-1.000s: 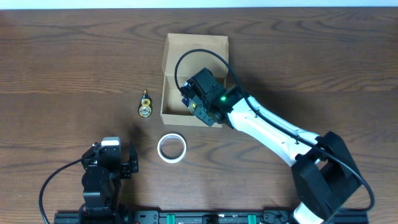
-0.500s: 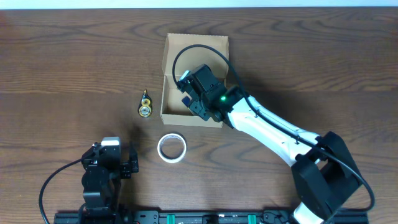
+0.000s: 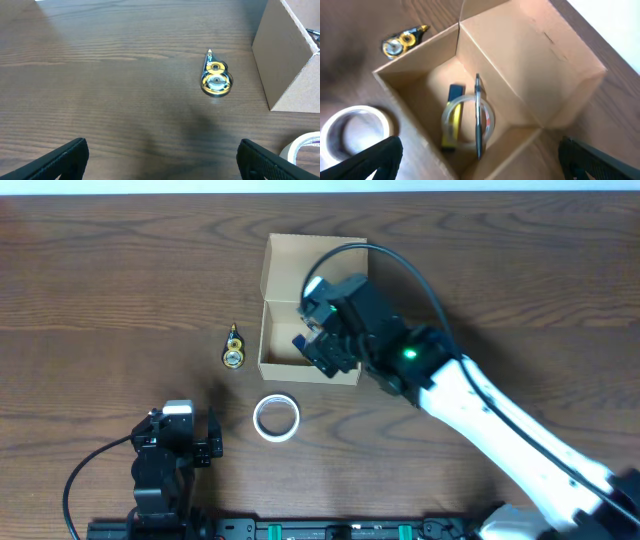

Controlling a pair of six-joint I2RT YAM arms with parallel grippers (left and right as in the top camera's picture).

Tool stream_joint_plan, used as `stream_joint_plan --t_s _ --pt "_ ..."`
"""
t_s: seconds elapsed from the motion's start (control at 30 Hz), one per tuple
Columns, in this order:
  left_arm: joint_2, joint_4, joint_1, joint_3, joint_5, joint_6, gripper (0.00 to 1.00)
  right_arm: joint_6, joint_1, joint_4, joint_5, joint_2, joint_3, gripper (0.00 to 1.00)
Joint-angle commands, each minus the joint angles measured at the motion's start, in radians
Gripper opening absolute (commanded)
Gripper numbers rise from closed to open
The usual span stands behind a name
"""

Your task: Pack container

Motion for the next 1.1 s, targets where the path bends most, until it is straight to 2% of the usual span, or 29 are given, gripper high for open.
stream_joint_plan --t_s 0.0,0.17,0.5,0.7,0.87,1.07 --pt "-0.006 -0.002 -0.004 -0.013 -0.018 0.006 0.95 0.102 -0.009 -0.065 -0.017 -0.068 0.016 0.99" --pt "-0.006 -0.002 -0.004 -0.013 -0.018 0.007 0.95 0.151 -0.064 -0.22 -0.058 -0.192 -0.022 0.99" --pt "-0.006 -0.002 -0.004 -0.013 -0.018 0.006 0.95 0.285 -0.192 -0.192 -0.055 -0.692 -0.42 0.99" --pt "-0.006 -0.003 -0.004 -0.013 -0.018 0.007 0.95 0.326 -0.213 -0.277 0.089 -0.946 -0.569 0.99" --pt "-0.006 -0.003 -0.004 -0.013 -0.018 0.006 0.95 0.366 -0.212 -0.314 0.132 -1.026 -0.657 0.99" --pt "-0.006 -0.002 -0.004 -0.013 -0.018 0.006 0.95 0.367 -0.212 -0.098 0.291 -1.033 -0.798 0.99"
